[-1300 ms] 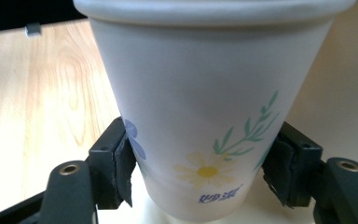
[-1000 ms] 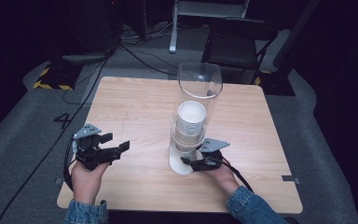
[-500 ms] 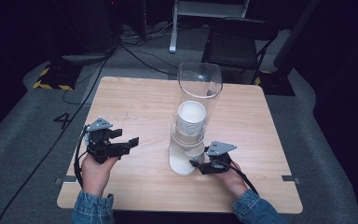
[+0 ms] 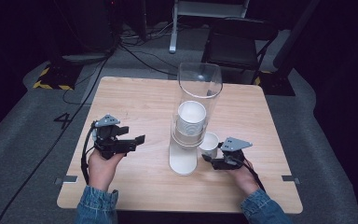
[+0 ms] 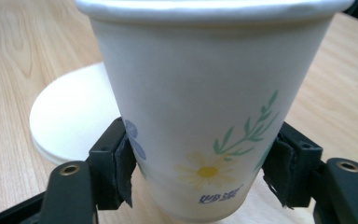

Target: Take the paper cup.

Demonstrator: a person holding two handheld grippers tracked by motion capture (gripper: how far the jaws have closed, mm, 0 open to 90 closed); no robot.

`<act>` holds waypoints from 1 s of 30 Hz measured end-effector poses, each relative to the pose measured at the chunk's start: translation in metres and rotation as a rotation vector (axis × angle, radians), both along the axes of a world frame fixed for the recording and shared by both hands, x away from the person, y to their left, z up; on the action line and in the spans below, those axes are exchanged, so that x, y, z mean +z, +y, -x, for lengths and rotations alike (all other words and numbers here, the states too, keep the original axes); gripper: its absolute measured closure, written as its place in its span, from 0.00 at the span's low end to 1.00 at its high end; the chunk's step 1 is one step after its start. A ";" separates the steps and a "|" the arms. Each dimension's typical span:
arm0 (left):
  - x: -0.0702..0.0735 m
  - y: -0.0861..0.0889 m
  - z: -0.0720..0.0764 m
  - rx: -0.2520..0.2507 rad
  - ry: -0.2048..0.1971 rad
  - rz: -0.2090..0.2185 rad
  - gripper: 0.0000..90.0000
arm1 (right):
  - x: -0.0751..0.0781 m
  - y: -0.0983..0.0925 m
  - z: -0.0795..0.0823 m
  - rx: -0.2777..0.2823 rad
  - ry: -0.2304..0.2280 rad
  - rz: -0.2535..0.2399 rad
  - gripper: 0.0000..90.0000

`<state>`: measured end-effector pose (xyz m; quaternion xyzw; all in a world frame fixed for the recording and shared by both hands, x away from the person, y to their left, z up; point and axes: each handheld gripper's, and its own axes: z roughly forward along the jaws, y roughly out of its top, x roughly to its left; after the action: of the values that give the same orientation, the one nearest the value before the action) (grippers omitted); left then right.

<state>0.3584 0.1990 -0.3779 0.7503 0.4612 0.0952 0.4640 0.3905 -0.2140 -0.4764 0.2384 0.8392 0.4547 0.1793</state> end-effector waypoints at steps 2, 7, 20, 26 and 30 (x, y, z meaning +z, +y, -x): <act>0.000 0.000 0.000 0.005 -0.001 0.000 0.24 | 0.007 -0.007 -0.002 -0.014 -0.007 -0.026 0.37; 0.000 0.002 0.002 0.011 -0.002 0.002 0.24 | 0.023 -0.029 -0.007 -0.088 -0.037 -0.093 0.37; -0.002 0.005 0.006 0.025 0.005 -0.006 0.24 | 0.037 -0.065 -0.022 -0.314 -0.031 -0.197 0.37; -0.002 0.007 0.008 0.026 0.004 -0.009 0.24 | 0.038 -0.078 -0.029 -0.391 -0.027 -0.174 0.37; -0.003 0.007 0.008 0.029 0.005 -0.012 0.24 | 0.039 -0.090 -0.034 -0.451 -0.038 -0.159 0.37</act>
<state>0.3502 0.2062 -0.3808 0.7466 0.4724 0.1029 0.4570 0.4243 -0.3035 -0.4372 0.4244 0.7227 0.4725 0.2728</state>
